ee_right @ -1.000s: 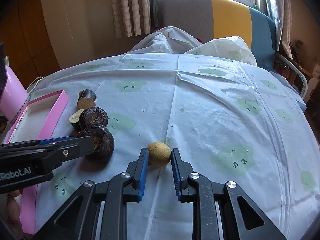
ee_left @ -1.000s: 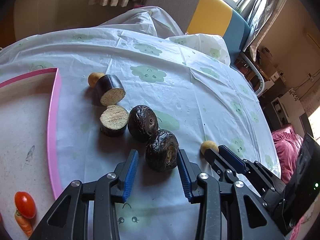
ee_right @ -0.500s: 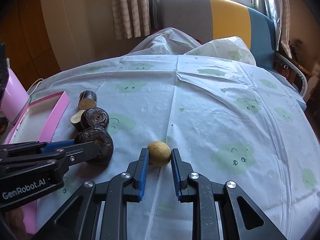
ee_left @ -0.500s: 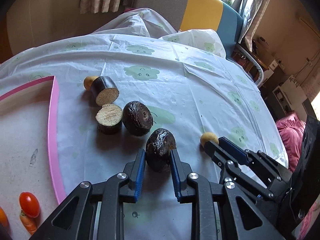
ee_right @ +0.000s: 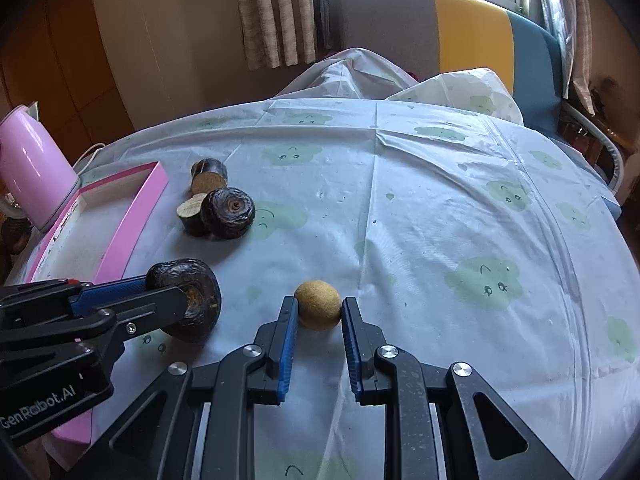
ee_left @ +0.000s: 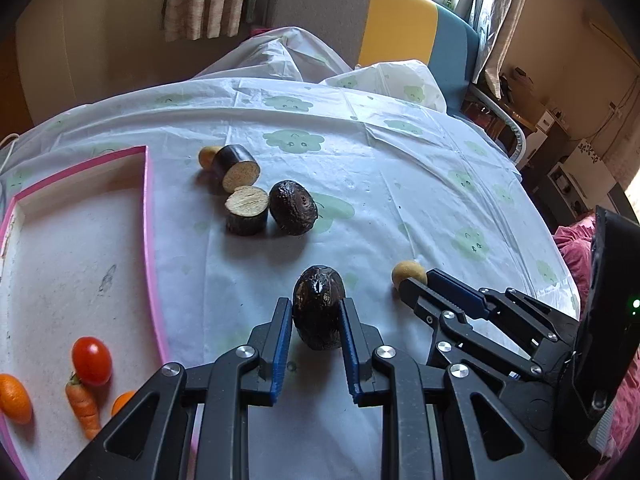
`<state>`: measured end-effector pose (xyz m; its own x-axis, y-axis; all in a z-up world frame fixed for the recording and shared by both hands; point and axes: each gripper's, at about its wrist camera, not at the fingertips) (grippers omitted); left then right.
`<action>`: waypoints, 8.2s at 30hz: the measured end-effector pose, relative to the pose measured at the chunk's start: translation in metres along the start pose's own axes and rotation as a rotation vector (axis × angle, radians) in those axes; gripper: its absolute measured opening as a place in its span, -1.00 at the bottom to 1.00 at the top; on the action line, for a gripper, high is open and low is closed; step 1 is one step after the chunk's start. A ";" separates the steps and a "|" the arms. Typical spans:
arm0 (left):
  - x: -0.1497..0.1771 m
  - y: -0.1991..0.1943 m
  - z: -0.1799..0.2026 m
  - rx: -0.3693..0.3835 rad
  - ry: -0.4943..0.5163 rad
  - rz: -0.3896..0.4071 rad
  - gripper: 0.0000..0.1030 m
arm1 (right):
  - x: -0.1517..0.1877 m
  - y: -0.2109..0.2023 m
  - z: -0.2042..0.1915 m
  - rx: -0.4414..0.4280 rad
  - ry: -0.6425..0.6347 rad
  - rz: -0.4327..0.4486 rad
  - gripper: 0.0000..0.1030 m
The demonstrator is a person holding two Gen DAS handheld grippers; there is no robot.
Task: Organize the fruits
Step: 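Carry the dark vegetable into the pink tray and open the left tool, then grasp the small yellow fruit with the right tool, then carry the yellow fruit into the pink tray and open the right tool, then move both open tools toward the cut dark vegetable pieces, then grasp the dark round vegetable with the right tool while the left tool approaches the cut slice, then grasp the cut vegetable slice with the left tool while the right tool lifts the dark vegetable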
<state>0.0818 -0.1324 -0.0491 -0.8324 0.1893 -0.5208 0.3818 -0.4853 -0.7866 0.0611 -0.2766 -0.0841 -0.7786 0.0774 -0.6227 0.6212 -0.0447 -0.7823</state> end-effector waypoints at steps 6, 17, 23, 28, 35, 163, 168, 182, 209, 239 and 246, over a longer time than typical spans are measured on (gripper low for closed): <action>0.008 -0.021 -0.002 -0.022 0.013 0.039 -0.54 | 0.008 -0.008 -0.007 -0.003 -0.013 -0.005 -0.57; 0.021 -0.064 -0.023 -0.076 -0.006 0.122 -0.54 | 0.012 -0.025 -0.033 -0.030 -0.059 0.016 -0.61; 0.026 -0.087 -0.044 -0.110 -0.042 0.173 -0.54 | 0.008 -0.035 -0.056 -0.052 -0.103 0.040 -0.95; 0.033 -0.097 -0.067 -0.125 -0.100 0.186 -0.54 | 0.004 -0.030 -0.062 -0.054 -0.094 0.012 -0.95; 0.040 -0.103 -0.087 -0.137 -0.152 0.201 -0.54 | 0.009 -0.026 -0.043 -0.053 -0.033 -0.028 -0.56; 0.041 -0.108 -0.028 -0.293 0.066 0.208 -0.29 | -0.010 -0.054 -0.074 0.020 -0.026 0.131 0.99; 0.038 -0.099 -0.027 -0.289 0.067 0.188 -0.29 | -0.010 -0.047 -0.068 0.021 -0.017 0.112 0.95; 0.025 -0.072 -0.035 -0.242 0.027 0.124 -0.29 | -0.013 -0.018 -0.051 -0.009 -0.004 0.043 0.61; -0.007 -0.045 -0.050 -0.212 -0.029 0.098 -0.29 | -0.071 0.068 -0.065 -0.124 -0.091 -0.068 0.13; -0.052 0.025 -0.049 -0.102 -0.088 -0.007 -0.15 | -0.026 0.035 -0.016 0.047 -0.081 -0.001 -0.13; -0.066 0.045 -0.049 -0.129 -0.082 -0.024 -0.14 | -0.026 0.036 -0.016 0.042 -0.077 -0.001 -0.13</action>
<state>0.1735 -0.1247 -0.0664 -0.8702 0.1266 -0.4762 0.4051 -0.3665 -0.8376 0.1050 -0.2647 -0.0954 -0.7847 0.0007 -0.6199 0.6175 -0.0869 -0.7818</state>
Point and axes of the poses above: each gripper's, at about its wrist camera, not at the fingertips, and y roughly the way its jaws point, z to its right, x to its underside, and after that the axes turned 9 degrees about x, right-handed
